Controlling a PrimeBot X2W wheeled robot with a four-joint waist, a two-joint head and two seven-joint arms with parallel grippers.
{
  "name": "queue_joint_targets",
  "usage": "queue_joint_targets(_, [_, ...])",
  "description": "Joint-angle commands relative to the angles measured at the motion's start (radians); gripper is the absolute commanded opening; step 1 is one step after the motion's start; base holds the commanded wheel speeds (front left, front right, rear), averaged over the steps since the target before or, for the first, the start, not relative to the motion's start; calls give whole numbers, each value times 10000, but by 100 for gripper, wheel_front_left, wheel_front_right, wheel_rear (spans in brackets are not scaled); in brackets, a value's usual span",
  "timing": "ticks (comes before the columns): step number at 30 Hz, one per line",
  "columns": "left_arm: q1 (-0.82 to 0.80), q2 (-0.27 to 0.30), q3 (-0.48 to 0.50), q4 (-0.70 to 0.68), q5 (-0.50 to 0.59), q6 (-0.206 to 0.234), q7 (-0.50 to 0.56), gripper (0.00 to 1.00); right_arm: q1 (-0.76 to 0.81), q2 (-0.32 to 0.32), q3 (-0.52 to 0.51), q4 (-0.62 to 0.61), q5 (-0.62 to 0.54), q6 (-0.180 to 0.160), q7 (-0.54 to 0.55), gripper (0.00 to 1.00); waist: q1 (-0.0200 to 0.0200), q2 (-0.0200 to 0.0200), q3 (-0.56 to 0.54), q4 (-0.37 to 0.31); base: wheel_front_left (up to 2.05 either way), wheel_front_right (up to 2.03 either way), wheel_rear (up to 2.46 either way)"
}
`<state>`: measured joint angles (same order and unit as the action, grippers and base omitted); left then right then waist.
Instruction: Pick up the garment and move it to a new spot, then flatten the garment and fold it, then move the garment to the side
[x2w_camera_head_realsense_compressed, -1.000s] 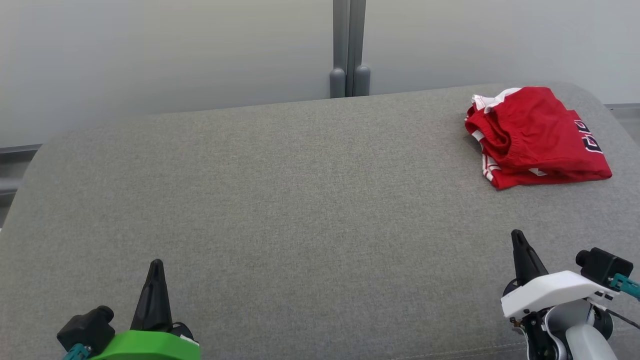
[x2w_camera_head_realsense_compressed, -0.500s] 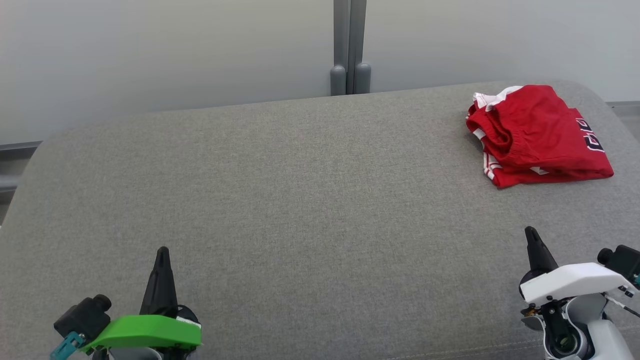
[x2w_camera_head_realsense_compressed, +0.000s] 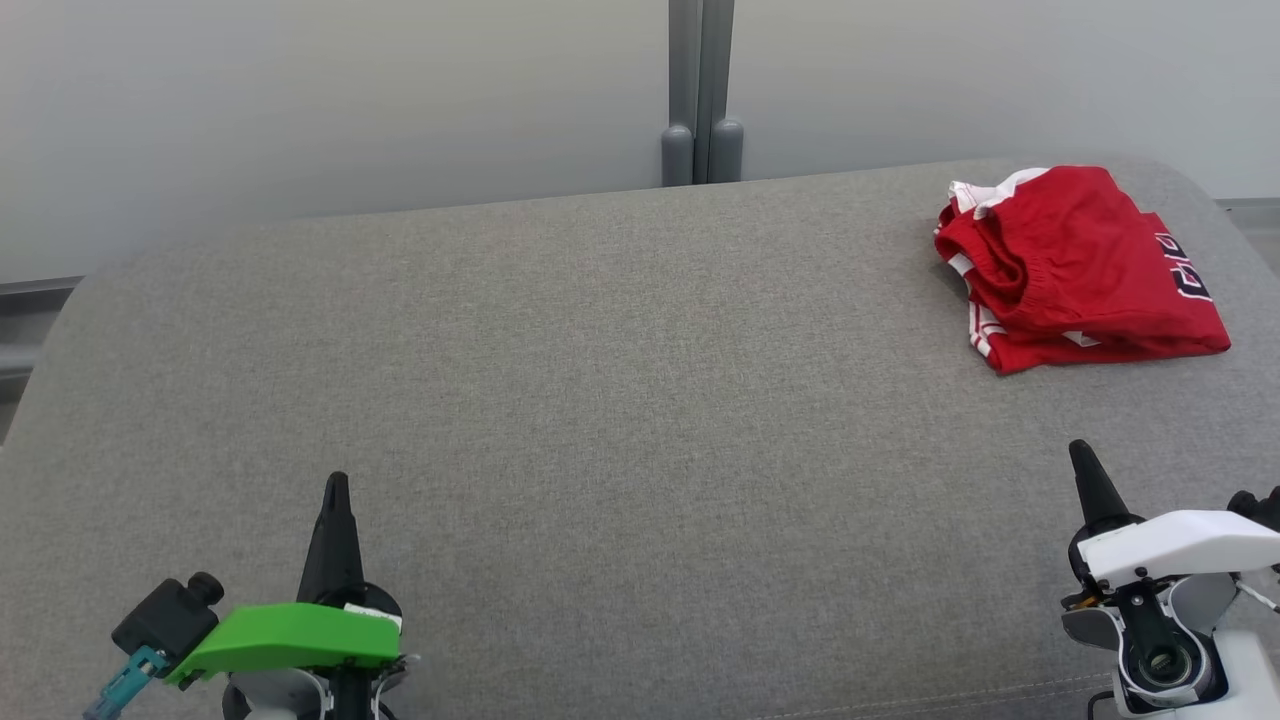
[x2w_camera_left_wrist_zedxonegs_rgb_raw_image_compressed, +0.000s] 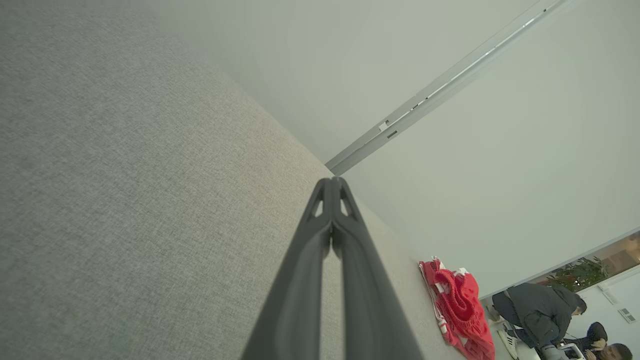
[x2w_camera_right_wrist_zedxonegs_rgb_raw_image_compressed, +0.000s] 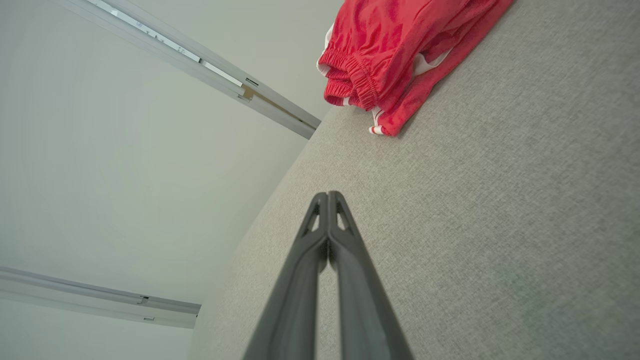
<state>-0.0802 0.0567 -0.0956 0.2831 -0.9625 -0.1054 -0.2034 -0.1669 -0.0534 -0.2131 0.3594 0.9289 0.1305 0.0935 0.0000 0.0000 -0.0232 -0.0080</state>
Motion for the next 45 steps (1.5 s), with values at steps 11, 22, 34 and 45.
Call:
queue_joint_targets(11, [-658, 21, -226, 180, -1650, -92, 98, 0, -424, -152, -473, 53, 1432, 3, 600, 0, 0, 0, 59, 13, 0, 0, 0])
queue_joint_targets(22, [-954, 5, -393, 345, -2761, -117, 167, 0, -565, -188, -776, 154, 2404, 3, 1018, 0, 0, 0, 109, 24, 0, 0, 0])
queue_joint_targets(34, [-1269, -13, -583, 574, -4074, -177, 249, 0, -719, -246, -1133, 274, 3560, 3, 1514, 0, 0, 0, 173, 38, 0, 0, 0])
queue_joint_targets(45, [-1518, -29, -740, 732, -5054, -208, 311, 0, -828, -295, -1398, 363, 4450, 3, 1889, 0, 0, 0, 228, 50, 0, 0, 0])
